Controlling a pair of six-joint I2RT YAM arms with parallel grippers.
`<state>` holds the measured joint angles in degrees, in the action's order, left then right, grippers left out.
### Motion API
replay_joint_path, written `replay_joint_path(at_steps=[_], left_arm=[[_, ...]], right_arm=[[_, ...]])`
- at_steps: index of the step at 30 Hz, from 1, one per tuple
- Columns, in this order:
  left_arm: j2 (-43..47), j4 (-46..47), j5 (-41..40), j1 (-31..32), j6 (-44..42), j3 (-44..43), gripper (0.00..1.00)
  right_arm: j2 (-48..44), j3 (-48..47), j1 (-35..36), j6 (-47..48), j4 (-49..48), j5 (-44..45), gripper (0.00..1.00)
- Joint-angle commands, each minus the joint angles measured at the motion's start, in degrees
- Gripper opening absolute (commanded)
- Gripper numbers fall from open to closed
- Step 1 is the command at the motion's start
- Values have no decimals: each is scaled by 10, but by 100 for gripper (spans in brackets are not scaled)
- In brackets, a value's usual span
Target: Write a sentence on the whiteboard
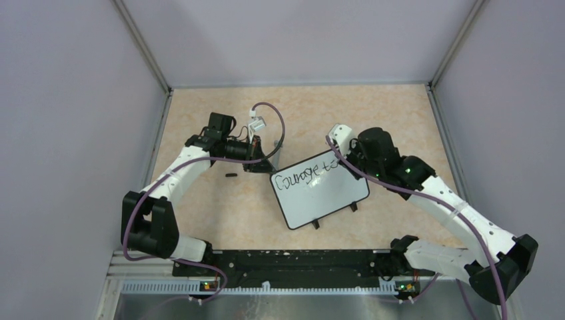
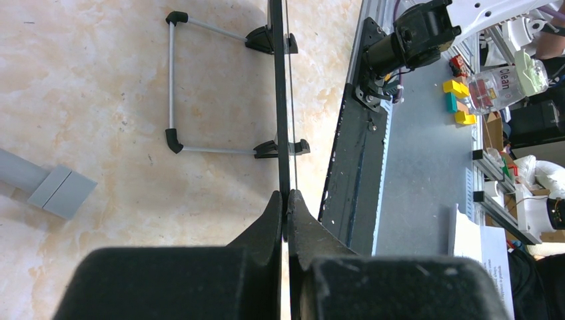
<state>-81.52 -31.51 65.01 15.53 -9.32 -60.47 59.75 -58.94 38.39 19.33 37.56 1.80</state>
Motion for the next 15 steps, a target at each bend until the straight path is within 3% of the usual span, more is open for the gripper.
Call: replay_joint_path(at_steps=[1, 15], left_arm=[[-1, -11, -3, 5, -10, 5, 0], [-5, -11, -4, 4, -10, 4, 0]], right_arm=[[-10, -1, -11, -8, -32, 33, 0], [-15, 12, -12, 5, 4, 23, 0]])
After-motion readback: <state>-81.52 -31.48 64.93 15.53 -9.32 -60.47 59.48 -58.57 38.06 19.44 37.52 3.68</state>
